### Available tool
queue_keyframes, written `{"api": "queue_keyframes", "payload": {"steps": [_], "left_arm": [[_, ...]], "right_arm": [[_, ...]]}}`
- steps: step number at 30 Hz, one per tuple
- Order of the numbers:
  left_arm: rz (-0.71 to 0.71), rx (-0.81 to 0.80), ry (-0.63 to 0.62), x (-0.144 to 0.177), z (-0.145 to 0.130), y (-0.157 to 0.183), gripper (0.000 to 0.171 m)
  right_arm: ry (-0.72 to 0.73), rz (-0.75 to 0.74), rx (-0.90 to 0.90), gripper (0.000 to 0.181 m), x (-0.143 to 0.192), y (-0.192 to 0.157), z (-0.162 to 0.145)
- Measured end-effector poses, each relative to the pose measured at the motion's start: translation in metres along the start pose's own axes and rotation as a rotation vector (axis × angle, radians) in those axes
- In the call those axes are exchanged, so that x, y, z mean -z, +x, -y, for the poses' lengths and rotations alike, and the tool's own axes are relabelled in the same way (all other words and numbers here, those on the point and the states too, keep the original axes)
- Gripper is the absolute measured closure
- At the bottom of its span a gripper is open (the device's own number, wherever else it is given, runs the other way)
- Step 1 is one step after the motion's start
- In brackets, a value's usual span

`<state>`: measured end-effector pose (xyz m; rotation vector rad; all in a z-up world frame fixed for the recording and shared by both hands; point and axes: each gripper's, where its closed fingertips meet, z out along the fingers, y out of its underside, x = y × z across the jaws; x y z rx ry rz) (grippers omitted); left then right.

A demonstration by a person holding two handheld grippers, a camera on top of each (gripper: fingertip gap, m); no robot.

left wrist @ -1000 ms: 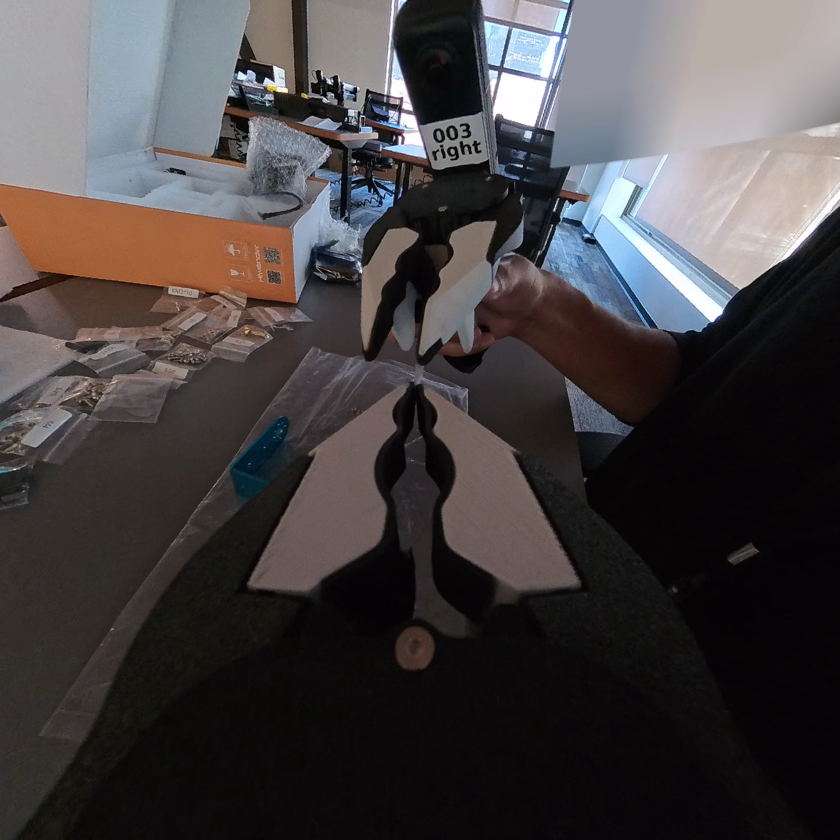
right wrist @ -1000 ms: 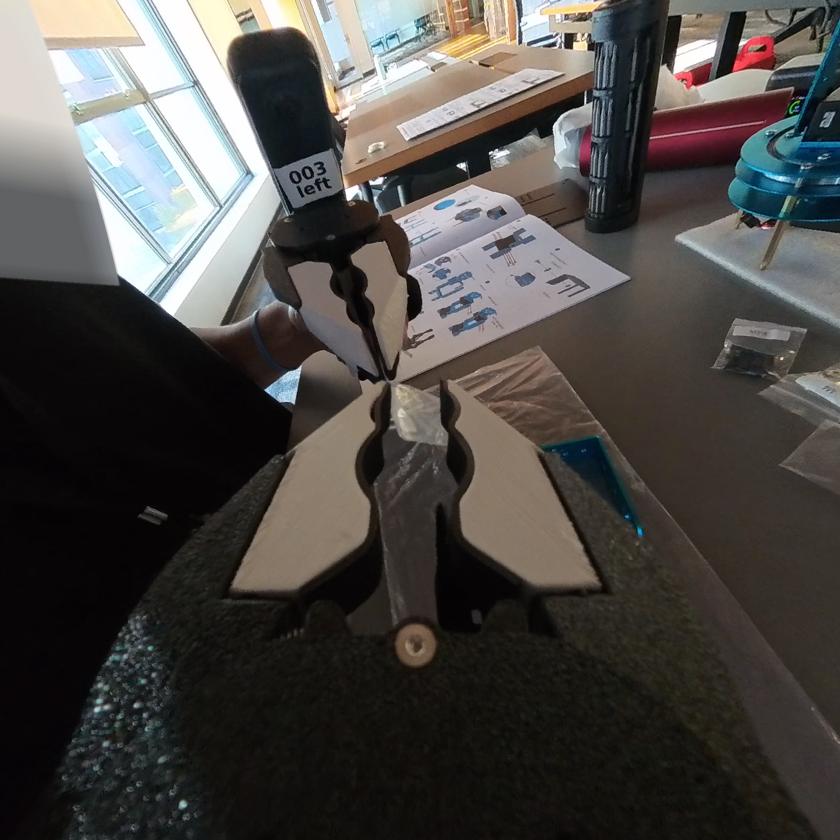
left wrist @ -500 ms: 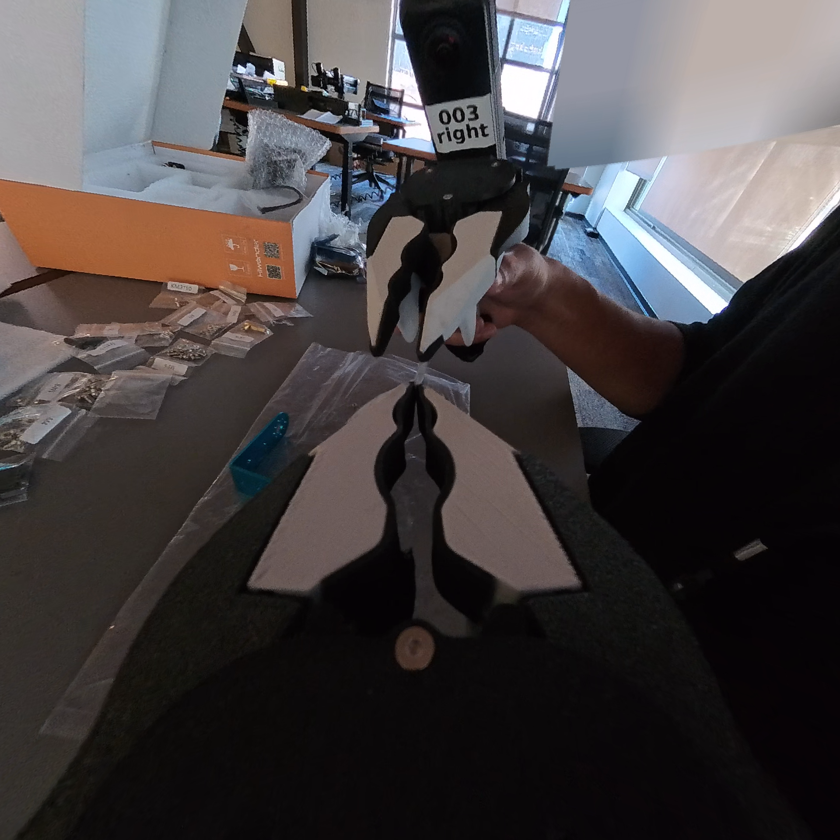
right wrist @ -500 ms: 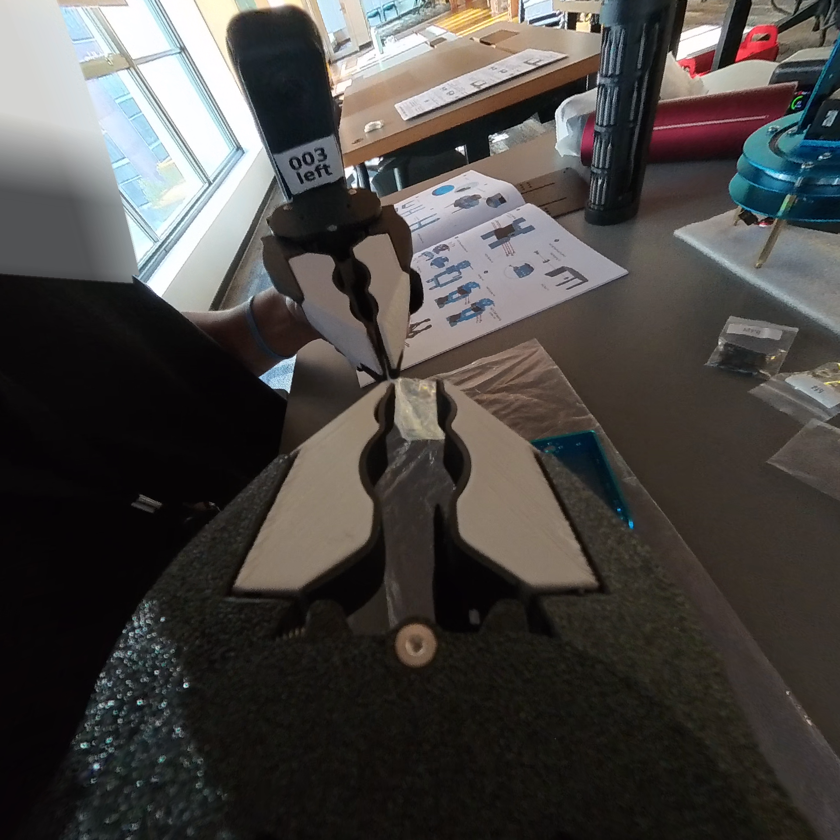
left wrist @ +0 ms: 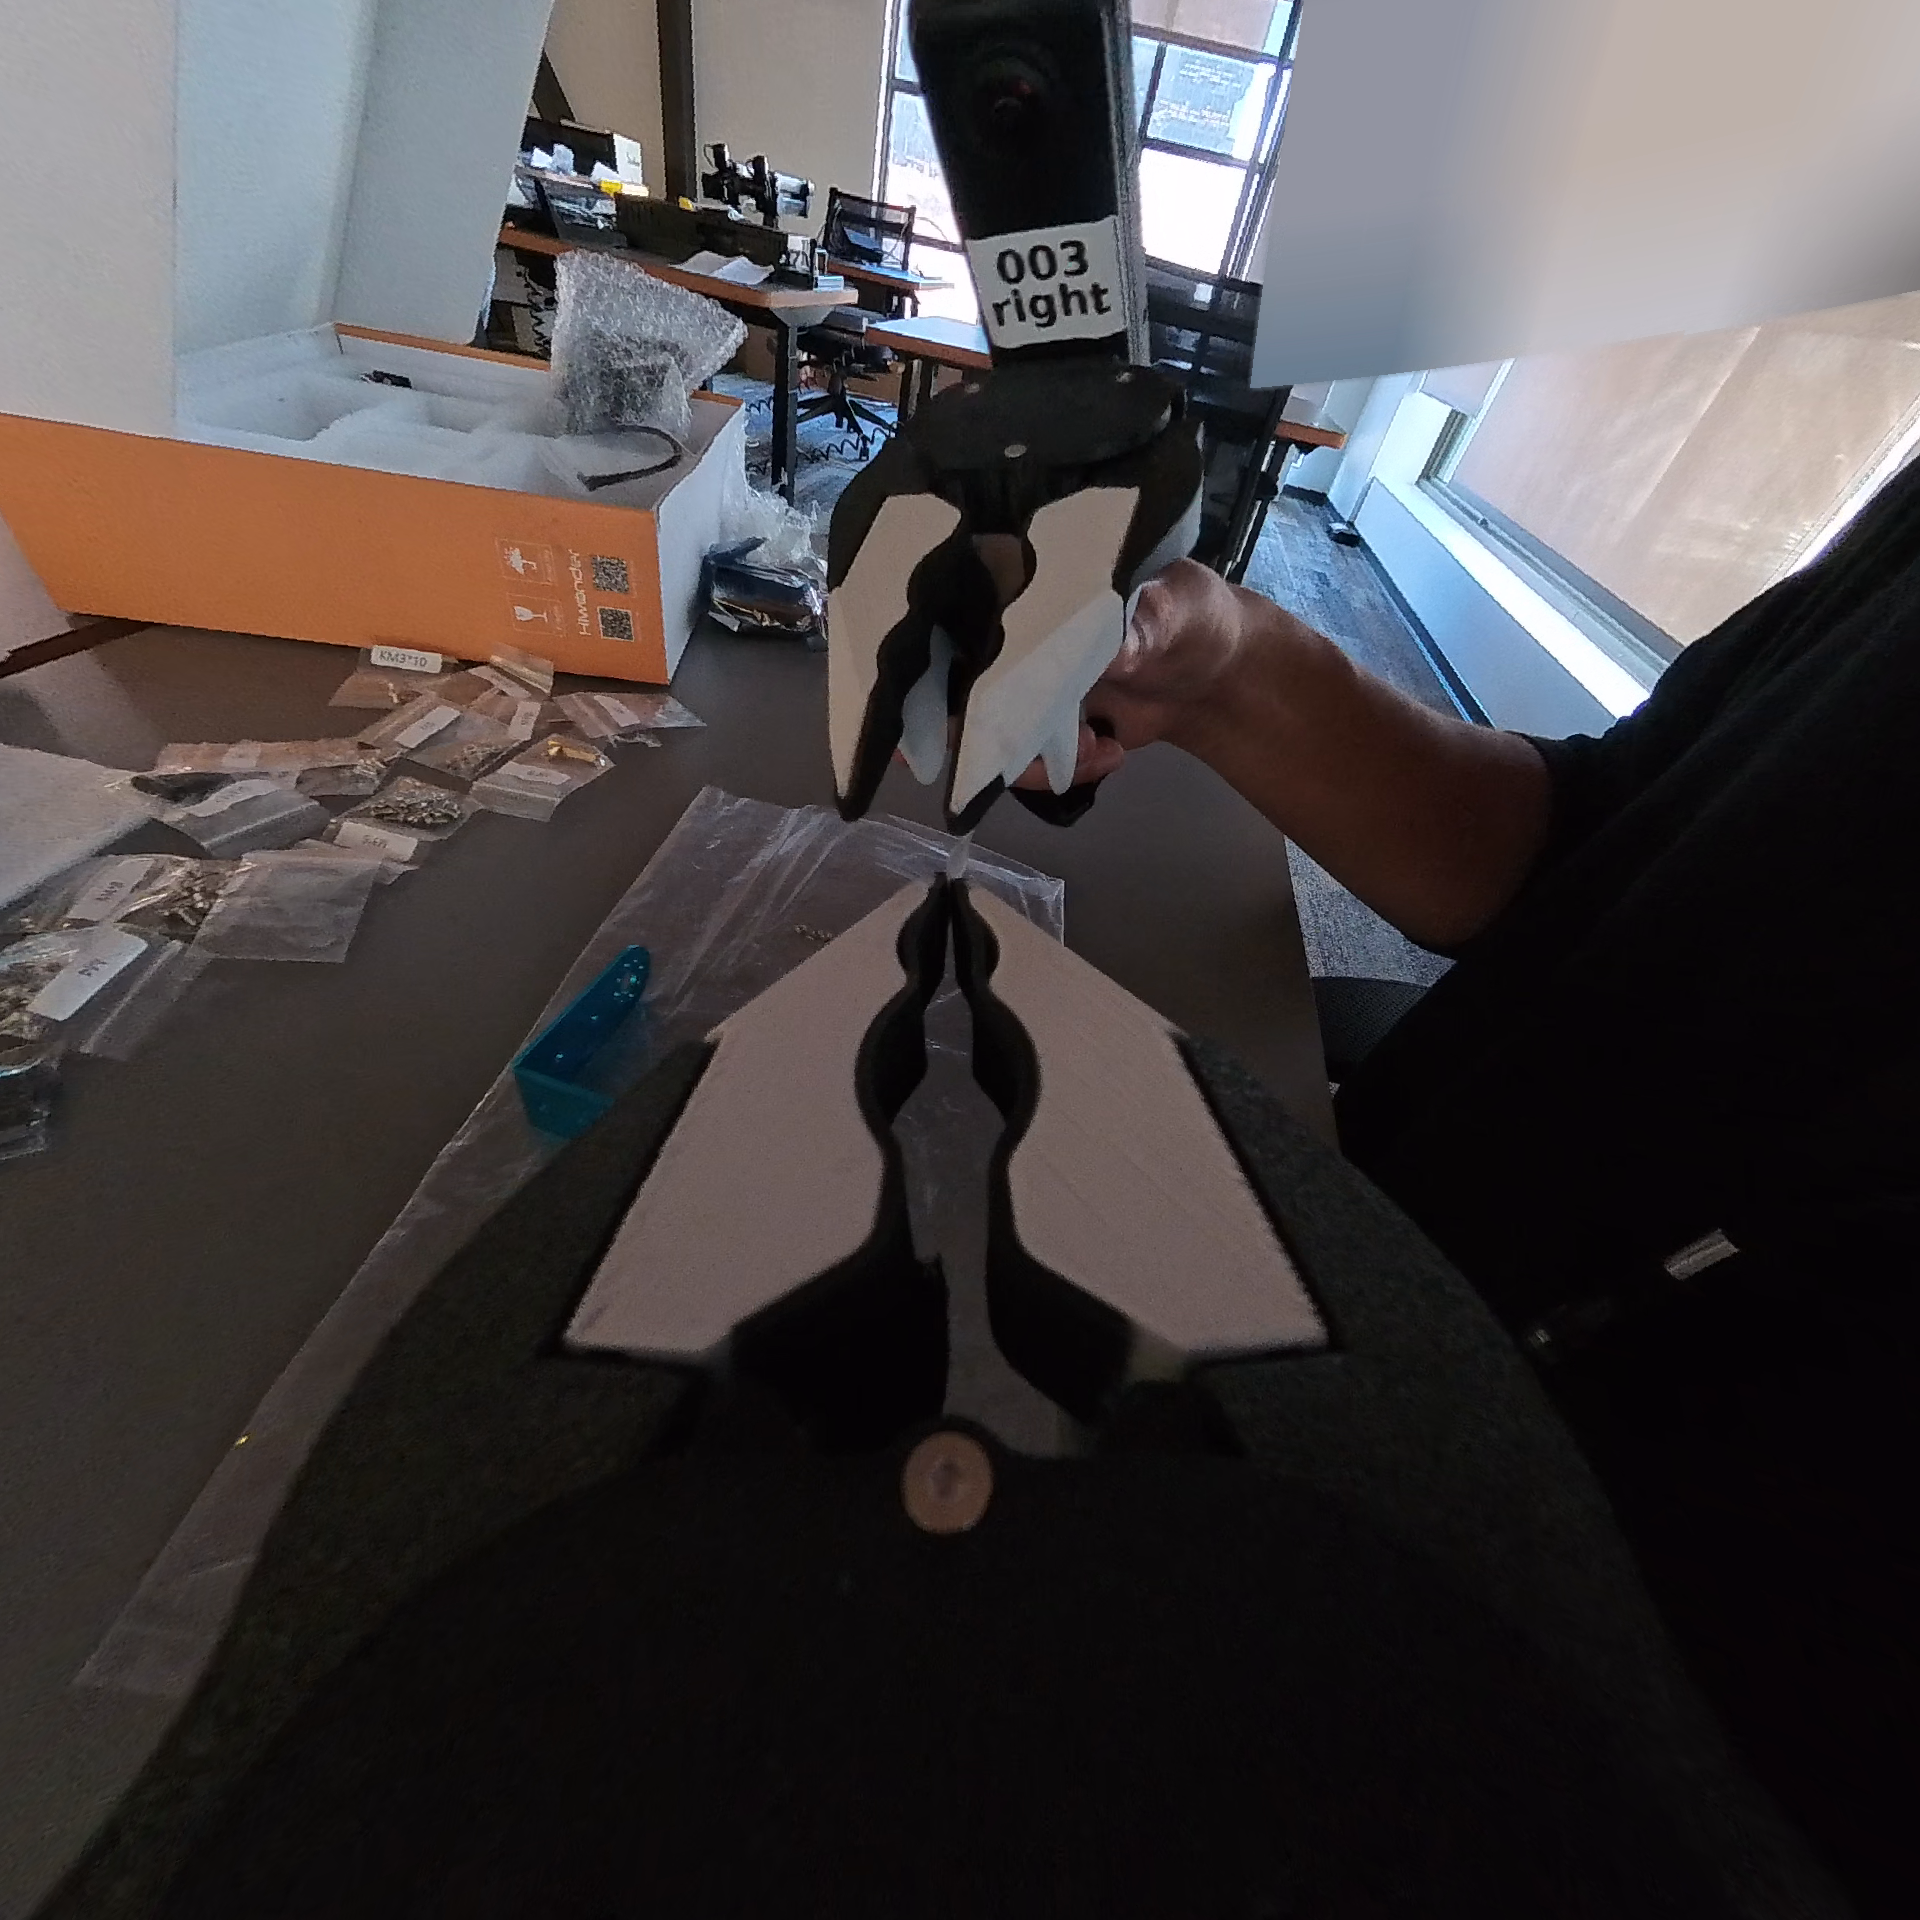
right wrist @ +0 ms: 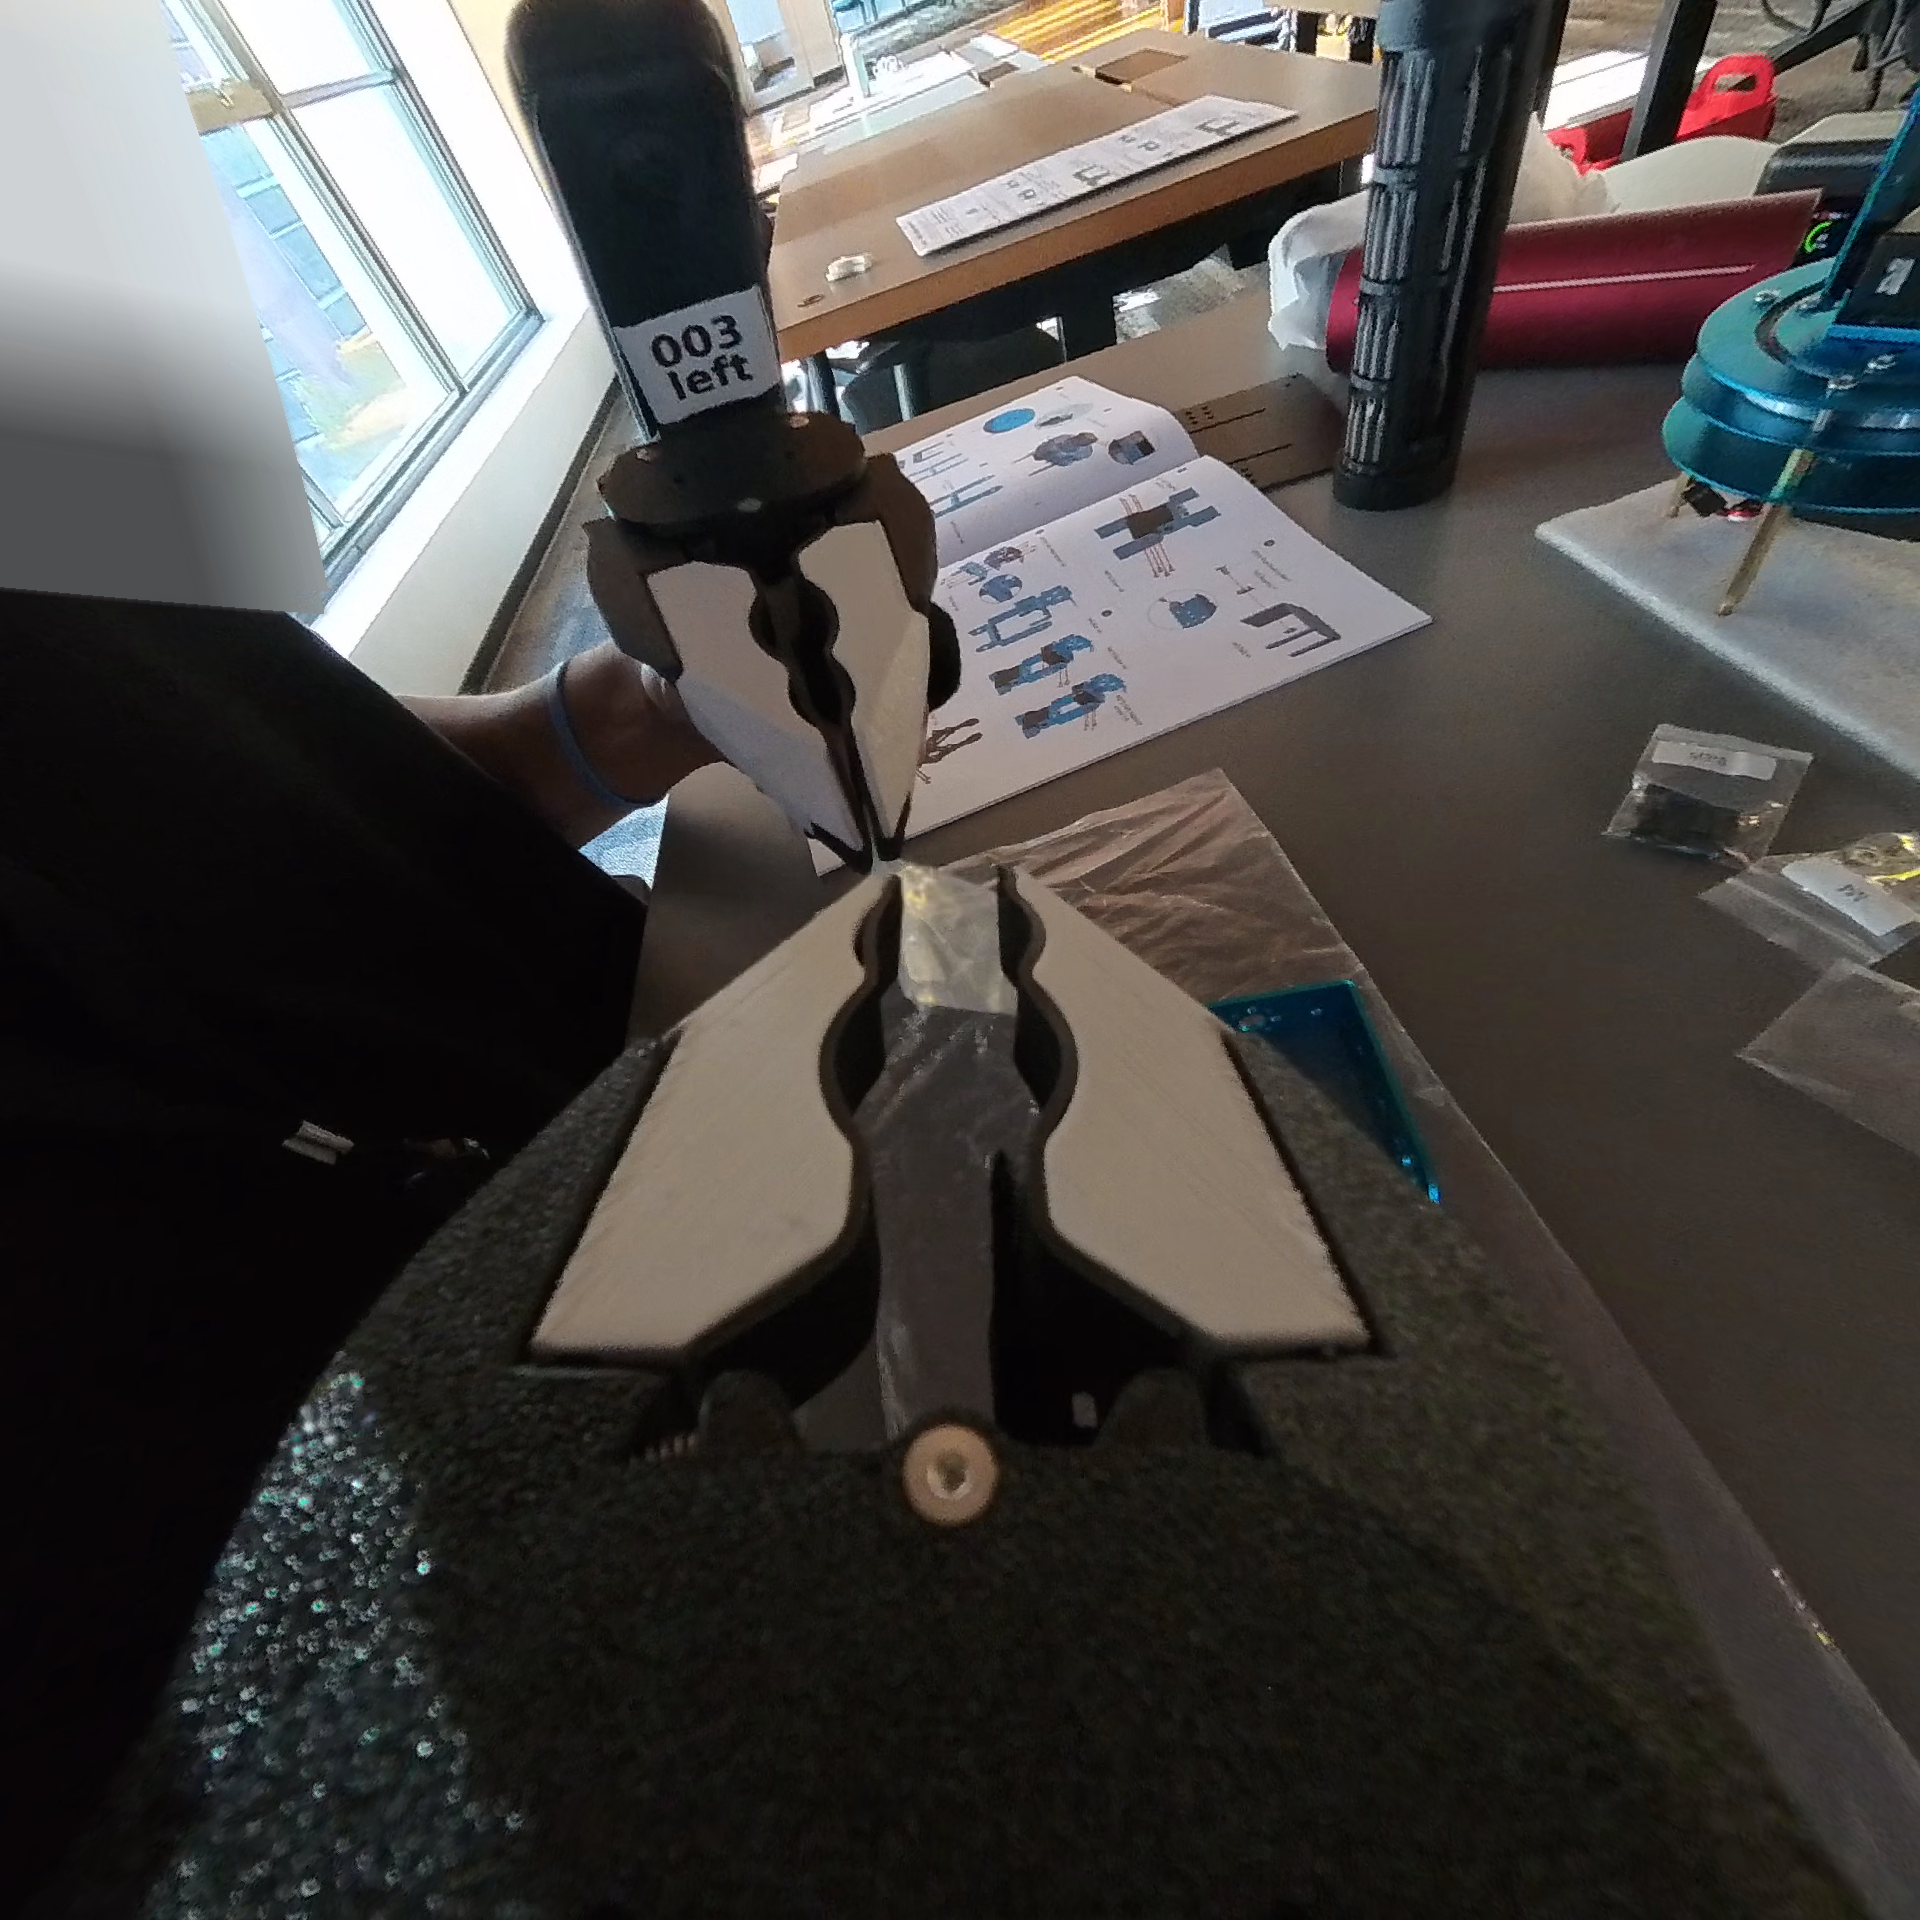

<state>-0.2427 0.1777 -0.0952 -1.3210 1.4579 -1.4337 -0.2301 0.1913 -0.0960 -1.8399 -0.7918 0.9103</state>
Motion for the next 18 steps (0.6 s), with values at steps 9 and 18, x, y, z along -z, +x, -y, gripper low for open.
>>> {"api": "queue_keyframes", "payload": {"steps": [9,18], "left_arm": [[-0.001,0.014,-0.007,-0.001,-0.002,-0.001,0.171],[0.001,0.018,-0.018,-0.003,-0.003,-0.002,0.171]], "right_arm": [[-0.044,0.002,0.044,0.163,0.001,-0.004,-0.002],[-0.086,0.033,0.086,0.177,0.000,-0.011,-0.007]]}}
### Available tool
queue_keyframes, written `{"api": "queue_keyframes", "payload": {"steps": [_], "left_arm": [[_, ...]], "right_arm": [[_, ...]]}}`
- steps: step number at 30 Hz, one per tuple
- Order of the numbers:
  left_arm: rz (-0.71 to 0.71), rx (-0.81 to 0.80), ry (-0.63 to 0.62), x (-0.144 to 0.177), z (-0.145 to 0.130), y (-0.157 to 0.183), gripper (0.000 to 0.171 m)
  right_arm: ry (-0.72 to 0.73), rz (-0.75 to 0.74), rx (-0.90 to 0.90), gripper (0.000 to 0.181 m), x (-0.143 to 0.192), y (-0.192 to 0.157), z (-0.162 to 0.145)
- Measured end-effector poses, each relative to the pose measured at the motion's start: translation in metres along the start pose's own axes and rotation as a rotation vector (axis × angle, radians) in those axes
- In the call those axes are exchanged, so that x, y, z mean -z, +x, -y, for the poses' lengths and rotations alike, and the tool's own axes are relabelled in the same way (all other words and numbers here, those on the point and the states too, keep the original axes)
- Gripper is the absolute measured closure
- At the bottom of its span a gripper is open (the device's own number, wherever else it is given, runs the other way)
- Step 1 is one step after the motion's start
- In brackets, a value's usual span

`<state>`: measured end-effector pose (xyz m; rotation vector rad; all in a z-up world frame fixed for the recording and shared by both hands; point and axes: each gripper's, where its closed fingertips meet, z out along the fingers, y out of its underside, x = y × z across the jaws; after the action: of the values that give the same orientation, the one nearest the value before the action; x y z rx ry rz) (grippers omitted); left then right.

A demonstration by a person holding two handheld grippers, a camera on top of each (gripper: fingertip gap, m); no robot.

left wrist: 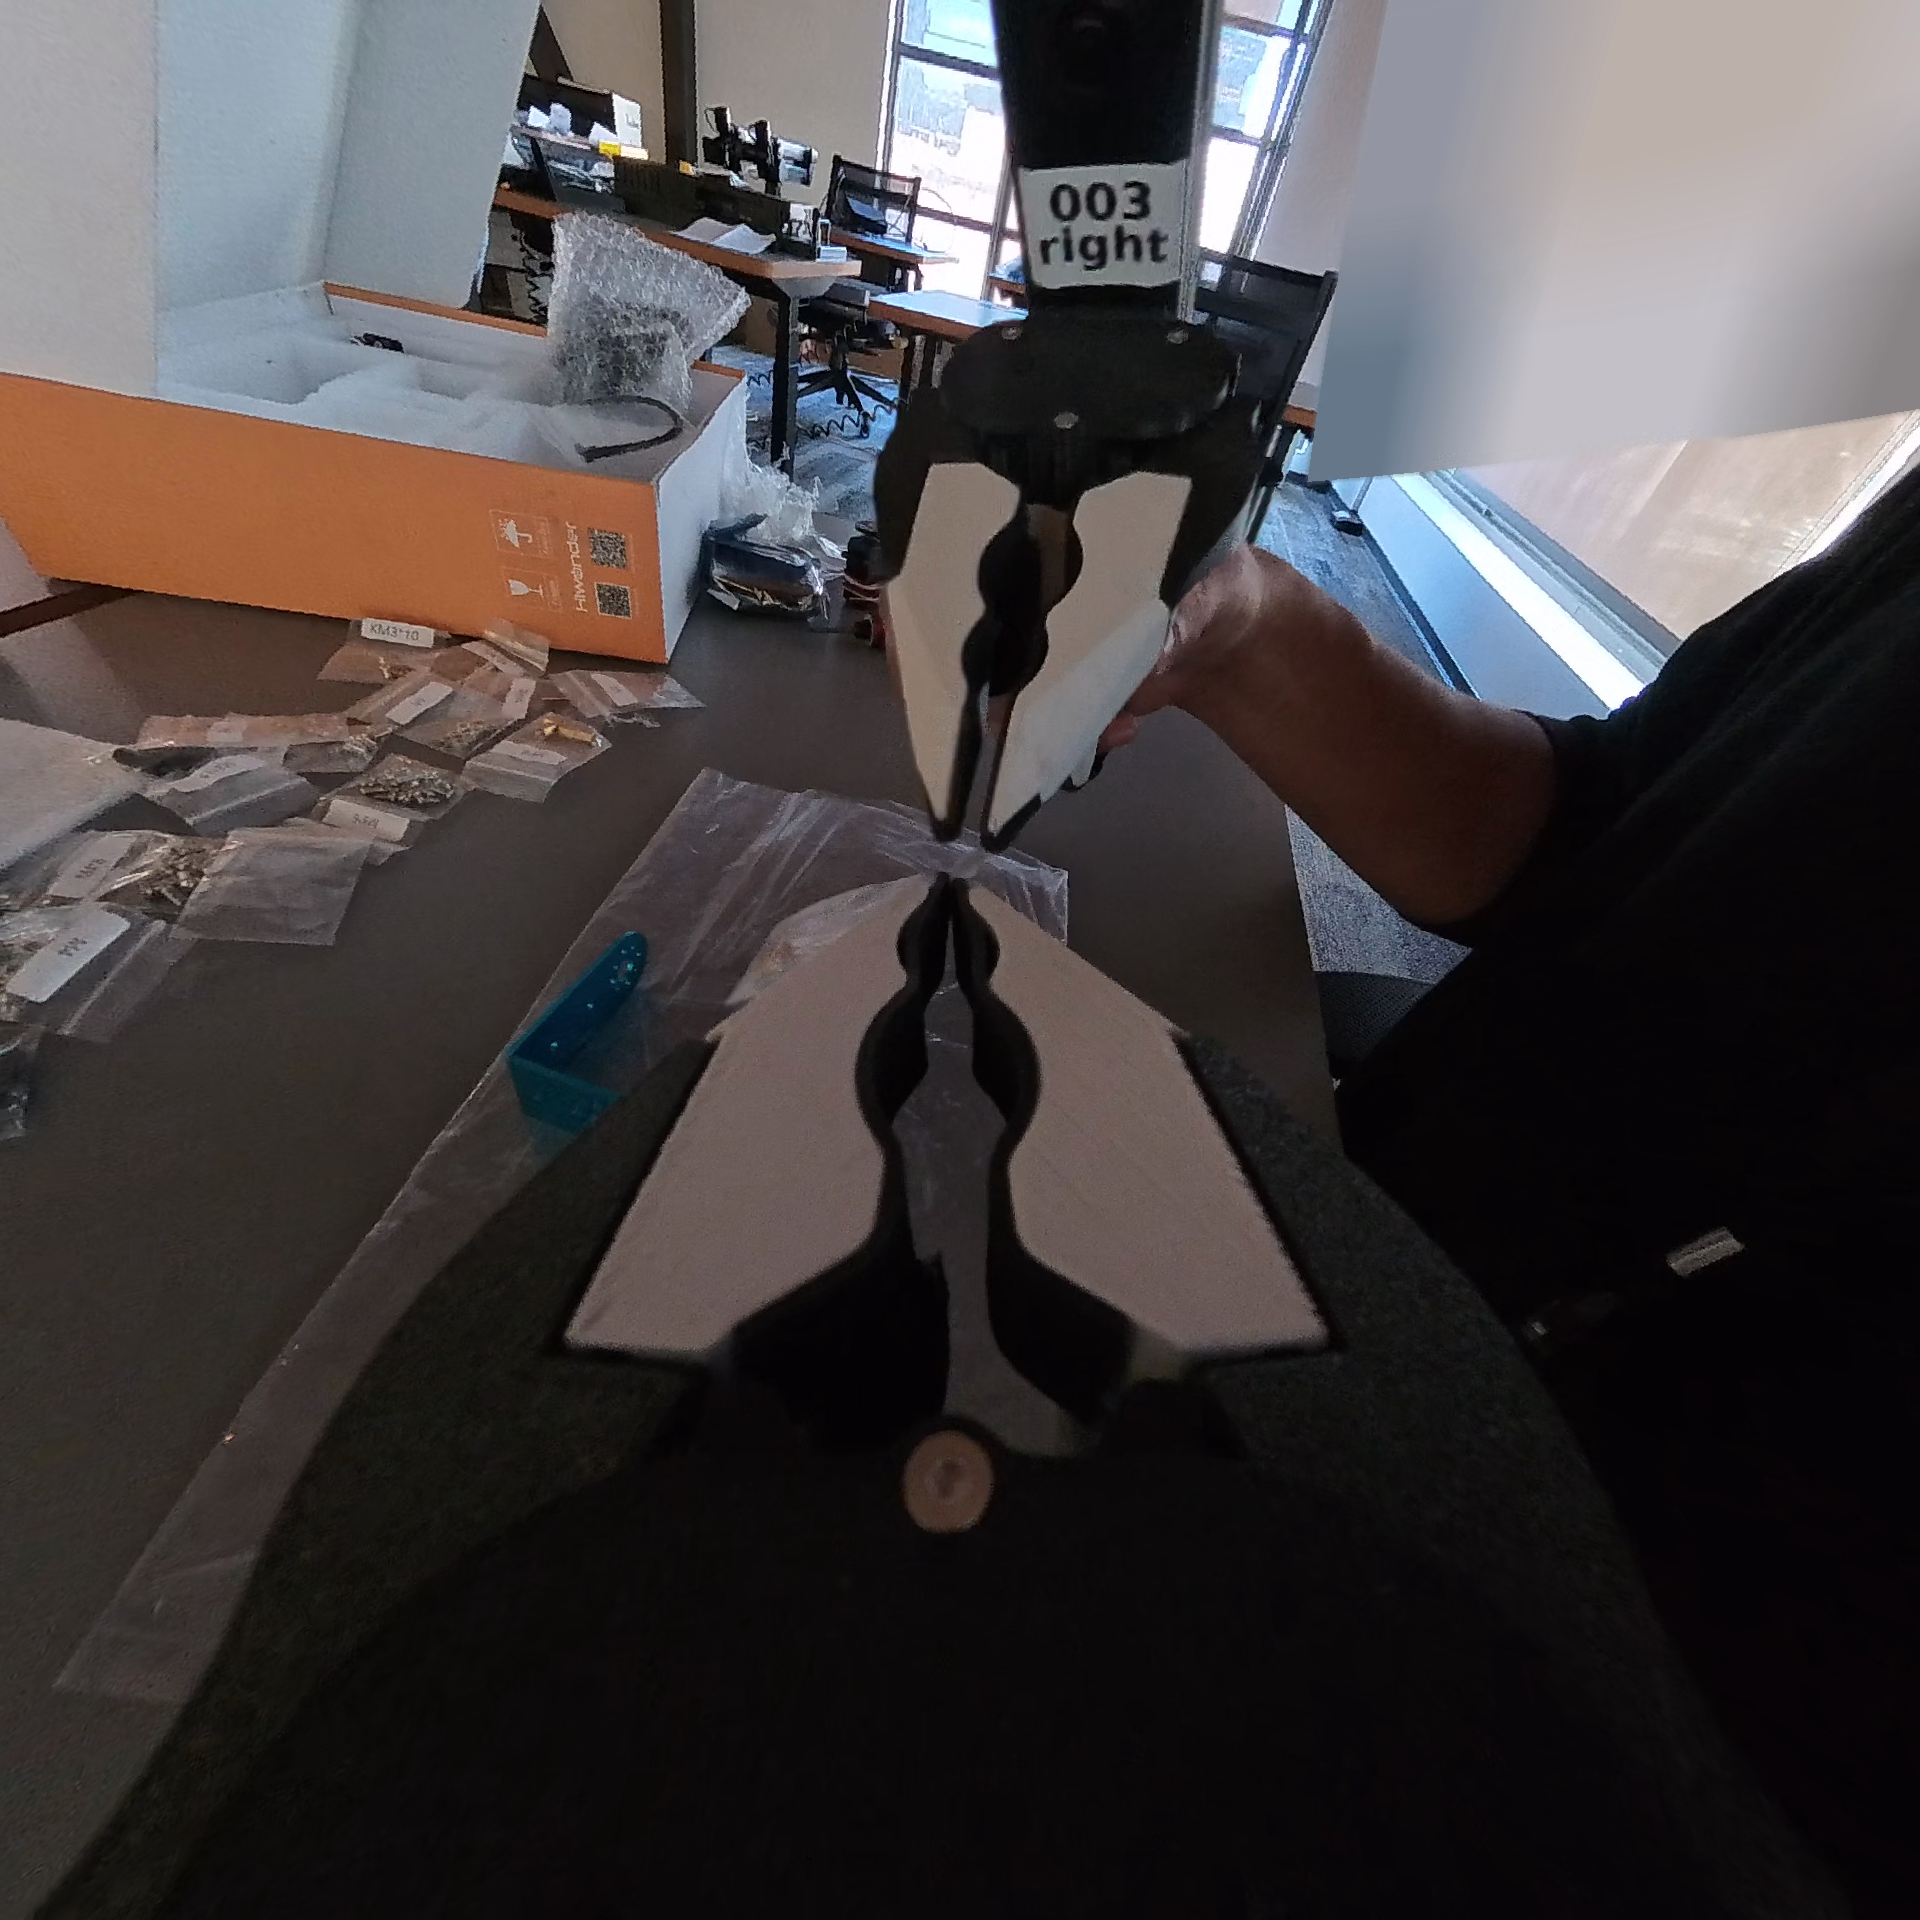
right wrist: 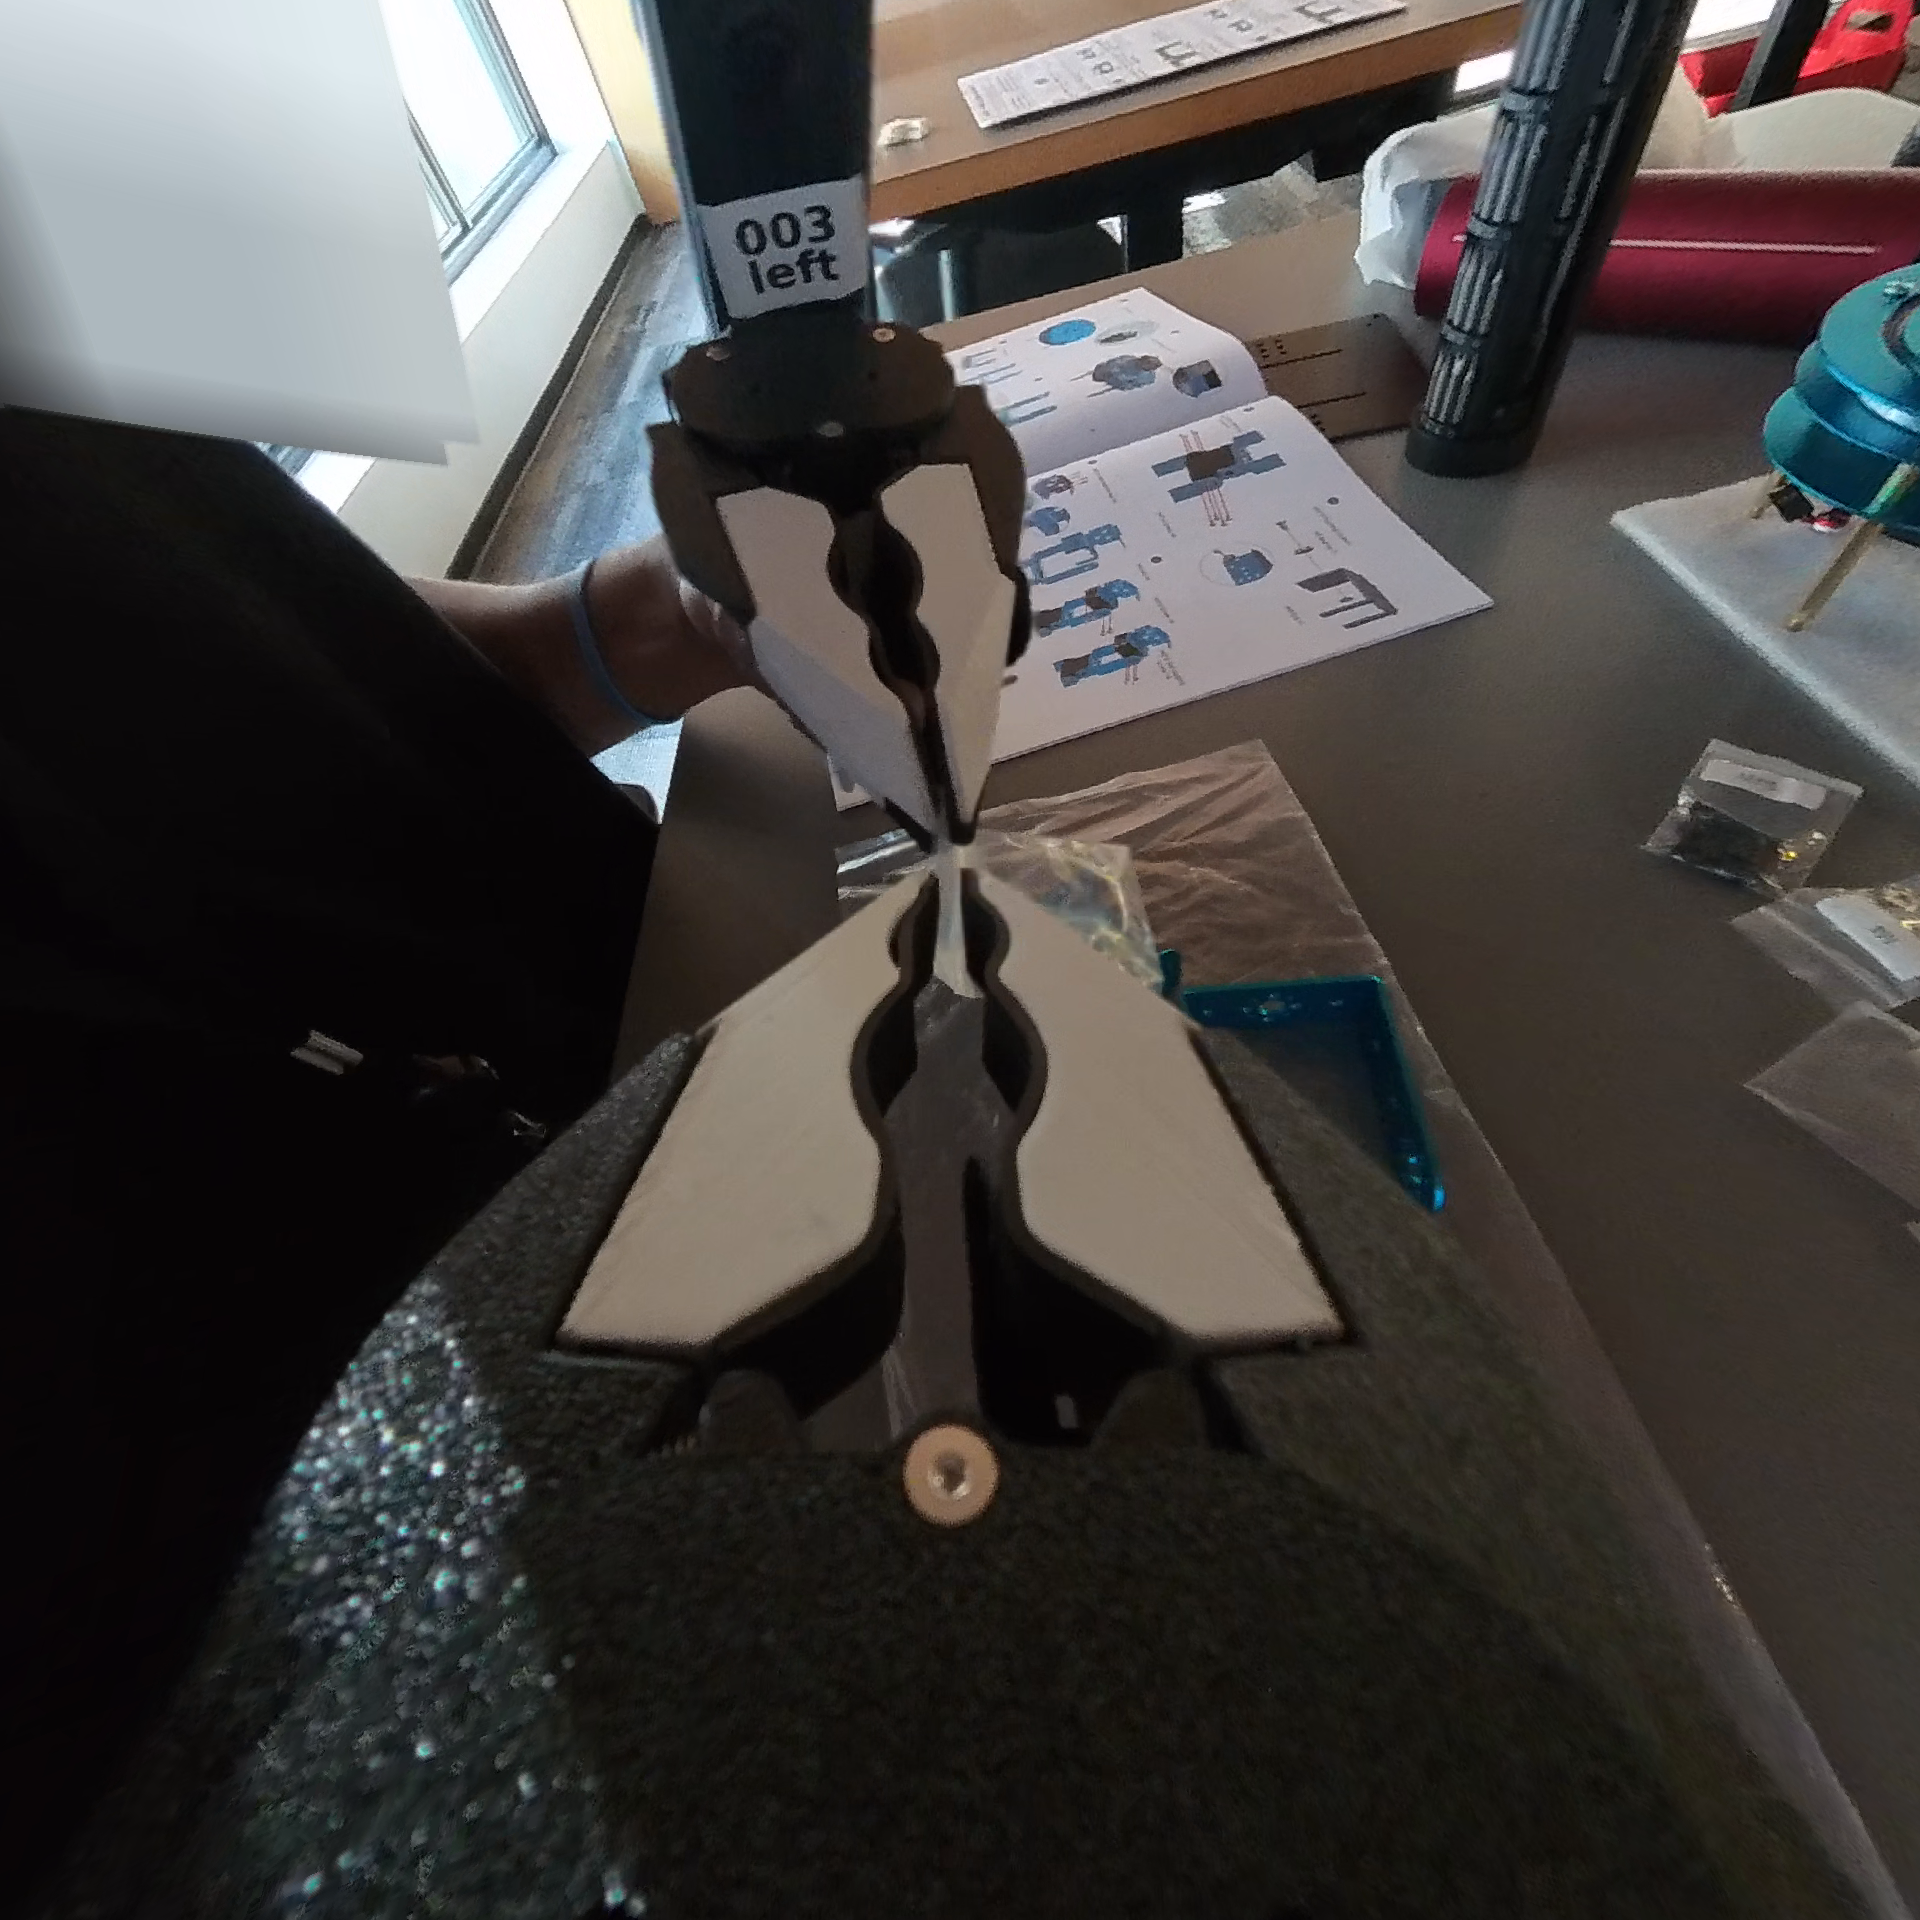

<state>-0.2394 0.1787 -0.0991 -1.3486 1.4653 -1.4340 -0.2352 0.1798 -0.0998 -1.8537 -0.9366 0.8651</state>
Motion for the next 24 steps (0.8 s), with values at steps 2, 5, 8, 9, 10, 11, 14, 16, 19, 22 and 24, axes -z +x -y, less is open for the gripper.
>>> {"api": "queue_keyframes", "payload": {"steps": [2,5,8,9,10,11,14,16,19,22,24], "left_arm": [[-0.001,0.001,-0.002,-0.001,0.000,0.000,0.171],[0.005,-0.006,-0.013,-0.002,-0.001,-0.001,0.171],[0.008,-0.012,-0.020,-0.003,-0.001,-0.001,0.171],[0.010,-0.013,-0.022,-0.004,-0.001,-0.001,0.171],[0.012,-0.013,-0.019,-0.004,-0.001,-0.002,0.171],[0.013,-0.012,-0.015,-0.003,0.000,-0.002,0.171],[0.015,-0.014,-0.005,-0.001,0.003,-0.003,0.171],[0.016,-0.016,-0.001,0.000,0.004,-0.003,0.171],[0.014,-0.018,-0.002,0.000,0.004,-0.003,0.171],[0.006,-0.026,-0.008,-0.002,0.003,-0.001,0.171],[0.005,-0.036,-0.015,-0.003,0.002,0.000,0.171]], "right_arm": [[-0.020,0.007,0.014,0.180,-0.001,-0.002,-0.002],[-0.052,0.002,0.026,0.180,-0.003,-0.002,-0.005],[-0.070,0.000,0.022,0.181,-0.004,0.000,-0.008],[-0.069,-0.006,0.027,0.181,-0.003,0.001,-0.007],[-0.052,-0.025,0.042,0.181,-0.002,0.003,-0.004],[-0.029,-0.032,0.048,0.181,0.001,0.004,0.000],[0.013,-0.035,0.052,0.181,0.008,0.004,0.006],[0.033,-0.021,0.048,0.181,0.011,0.002,0.008],[0.012,-0.038,0.043,0.181,0.012,0.005,0.003],[-0.025,-0.026,0.021,0.181,0.011,0.003,-0.002],[-0.051,-0.033,0.023,0.165,0.010,0.003,-0.003]]}}
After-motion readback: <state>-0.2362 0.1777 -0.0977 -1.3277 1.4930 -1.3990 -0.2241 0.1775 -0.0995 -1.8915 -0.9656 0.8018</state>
